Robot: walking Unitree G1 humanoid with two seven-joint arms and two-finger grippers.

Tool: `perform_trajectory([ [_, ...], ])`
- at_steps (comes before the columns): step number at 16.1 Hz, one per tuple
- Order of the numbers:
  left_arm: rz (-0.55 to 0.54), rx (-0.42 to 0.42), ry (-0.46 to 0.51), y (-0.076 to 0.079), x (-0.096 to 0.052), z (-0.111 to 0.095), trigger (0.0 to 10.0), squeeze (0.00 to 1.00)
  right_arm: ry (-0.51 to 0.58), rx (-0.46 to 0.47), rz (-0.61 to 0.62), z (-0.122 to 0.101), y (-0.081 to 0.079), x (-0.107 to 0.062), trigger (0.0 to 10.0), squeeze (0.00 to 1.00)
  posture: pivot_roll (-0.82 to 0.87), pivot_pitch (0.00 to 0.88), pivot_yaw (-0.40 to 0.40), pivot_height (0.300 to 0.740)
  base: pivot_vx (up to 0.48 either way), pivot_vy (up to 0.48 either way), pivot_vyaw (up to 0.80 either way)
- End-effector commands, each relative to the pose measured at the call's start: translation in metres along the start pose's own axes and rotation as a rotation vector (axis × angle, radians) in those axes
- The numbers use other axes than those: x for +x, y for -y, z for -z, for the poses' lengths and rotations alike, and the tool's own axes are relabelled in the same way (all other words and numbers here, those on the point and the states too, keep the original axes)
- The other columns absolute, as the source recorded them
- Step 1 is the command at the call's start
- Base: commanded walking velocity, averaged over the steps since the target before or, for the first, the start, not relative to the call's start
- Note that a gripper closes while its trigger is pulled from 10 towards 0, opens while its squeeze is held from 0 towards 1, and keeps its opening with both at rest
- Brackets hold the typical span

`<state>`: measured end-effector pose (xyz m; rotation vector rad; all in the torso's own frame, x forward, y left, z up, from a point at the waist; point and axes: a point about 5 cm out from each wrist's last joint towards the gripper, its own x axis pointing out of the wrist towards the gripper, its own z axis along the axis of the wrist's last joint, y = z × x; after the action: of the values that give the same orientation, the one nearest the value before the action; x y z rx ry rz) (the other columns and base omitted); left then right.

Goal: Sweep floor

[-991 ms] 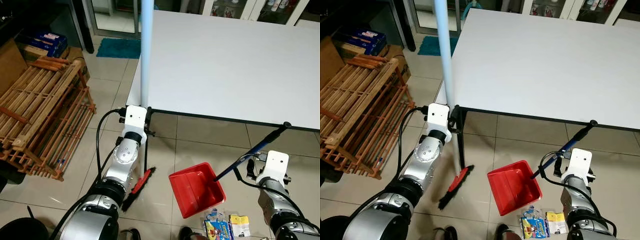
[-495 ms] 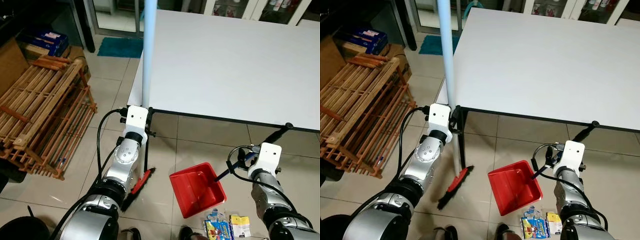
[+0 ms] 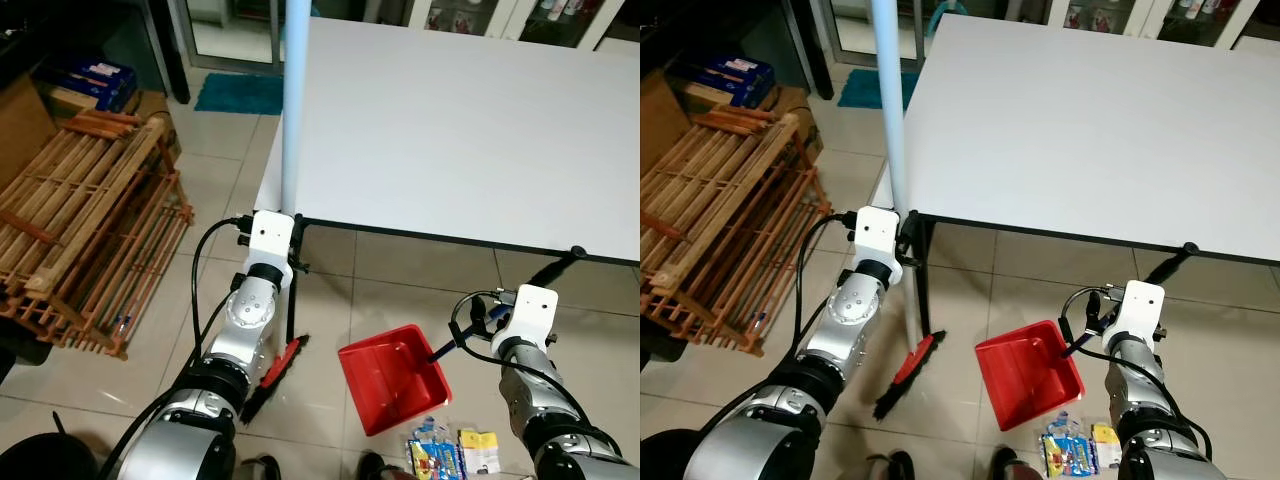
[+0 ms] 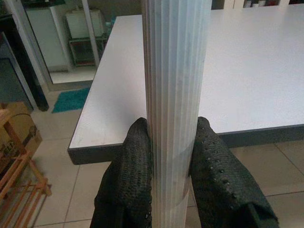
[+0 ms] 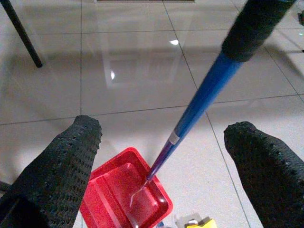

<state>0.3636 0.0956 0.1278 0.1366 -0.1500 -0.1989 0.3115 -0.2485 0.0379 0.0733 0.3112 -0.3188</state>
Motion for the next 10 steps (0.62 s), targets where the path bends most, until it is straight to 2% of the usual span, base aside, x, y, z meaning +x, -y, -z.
perform_trajectory([
  [1,0.010,0.006,0.049,0.0046,0.0049,-0.0117,10.0,0.00,0.011,-0.003,-0.002,-0.0016,0.0022,0.0000,10.0,0.00,0.05,0.189,-0.024,0.740,0.000,-0.304,0.00],
  [10,0.005,0.005,0.049,0.0041,0.0056,-0.0123,10.0,0.00,0.019,-0.001,-0.027,-0.0022,-0.0018,0.0000,10.0,0.00,0.05,0.189,-0.025,0.740,0.000,-0.300,0.00],
])
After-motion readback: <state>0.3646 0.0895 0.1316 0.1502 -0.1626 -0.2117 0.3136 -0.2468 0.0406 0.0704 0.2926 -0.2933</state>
